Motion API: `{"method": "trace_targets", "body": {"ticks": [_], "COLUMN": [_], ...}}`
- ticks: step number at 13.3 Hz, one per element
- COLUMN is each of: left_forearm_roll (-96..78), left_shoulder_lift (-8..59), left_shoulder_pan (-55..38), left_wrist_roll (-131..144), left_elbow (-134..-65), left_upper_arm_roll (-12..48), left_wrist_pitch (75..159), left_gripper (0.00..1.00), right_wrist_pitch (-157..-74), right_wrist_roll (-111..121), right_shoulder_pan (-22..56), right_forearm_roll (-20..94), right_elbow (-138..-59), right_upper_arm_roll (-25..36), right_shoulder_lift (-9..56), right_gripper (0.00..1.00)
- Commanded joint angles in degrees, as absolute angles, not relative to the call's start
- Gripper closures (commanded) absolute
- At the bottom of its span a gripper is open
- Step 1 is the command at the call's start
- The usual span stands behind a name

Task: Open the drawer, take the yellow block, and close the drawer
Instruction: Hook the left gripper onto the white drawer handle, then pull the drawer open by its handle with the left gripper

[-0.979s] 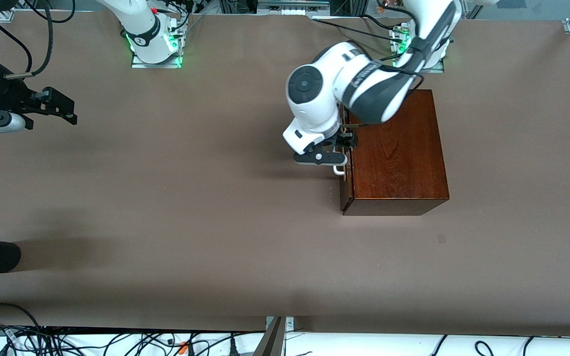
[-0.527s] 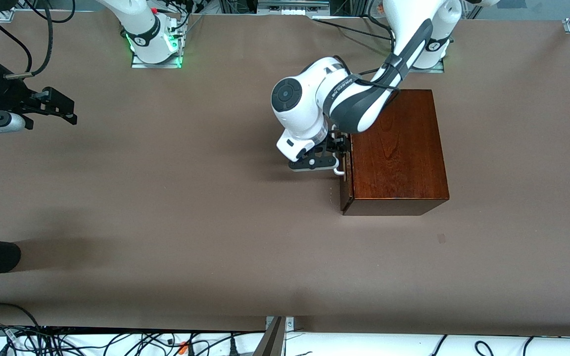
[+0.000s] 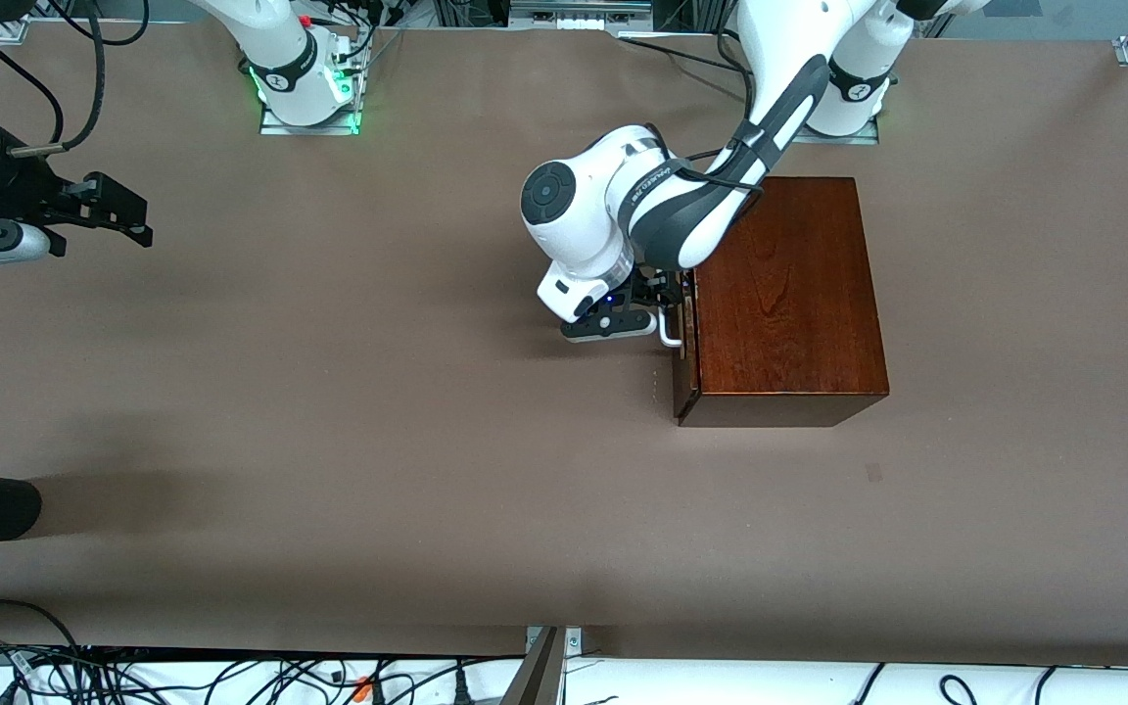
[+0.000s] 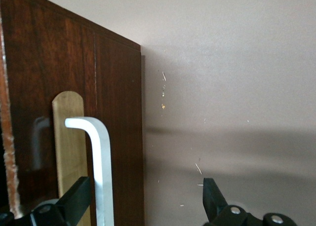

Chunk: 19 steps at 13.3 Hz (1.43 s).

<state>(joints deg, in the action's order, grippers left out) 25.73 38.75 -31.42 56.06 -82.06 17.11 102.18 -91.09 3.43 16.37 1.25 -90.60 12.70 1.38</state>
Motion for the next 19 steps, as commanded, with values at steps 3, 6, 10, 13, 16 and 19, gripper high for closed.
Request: {"method": "trace_targets", "body": {"ticks": [3, 6, 10, 13, 16, 19], "left_forearm_roll": [29.44, 29.44, 28.48, 24.98, 20.66, 17.5], "left_shoulder_lift": [39.73, 40.78, 41.22, 41.13, 41.13, 41.31], "left_shoulder_pan": [-32.17, -33.04, -33.22, -33.22, -33.22, -33.83], "left_wrist_roll": [57.91, 60.46, 62.49, 63.01, 63.02, 65.46], "left_elbow": [-81.38, -81.56, -81.39, -81.12, -80.77, -81.03], "left_upper_arm_roll": [16.61, 16.7, 16.96, 17.14, 17.23, 17.23], "left_wrist_pitch": [101.95, 102.39, 102.66, 105.81, 106.69, 111.87], "left_gripper": [0.0, 0.0, 0.0, 0.0, 0.0, 0.0], "right_wrist_pitch": [-90.7, -90.7, -90.62, -90.62, -90.62, -90.62], "right_wrist_roll": [2.81, 2.81, 2.81, 2.81, 2.81, 2.9], "right_shoulder_pan": [16.26, 16.26, 16.26, 16.26, 16.26, 16.17], "right_forearm_roll": [1.32, 1.32, 1.32, 1.32, 1.32, 1.32], "right_elbow": [-89.74, -89.74, -89.74, -89.82, -89.82, -89.82], "right_upper_arm_roll": [12.57, 12.57, 12.66, 12.66, 12.74, 12.74], "right_shoulder_lift": [1.49, 1.49, 1.49, 1.5, 1.58, 1.58], "right_gripper": [0.0, 0.0, 0.0, 0.0, 0.0, 0.0]}}
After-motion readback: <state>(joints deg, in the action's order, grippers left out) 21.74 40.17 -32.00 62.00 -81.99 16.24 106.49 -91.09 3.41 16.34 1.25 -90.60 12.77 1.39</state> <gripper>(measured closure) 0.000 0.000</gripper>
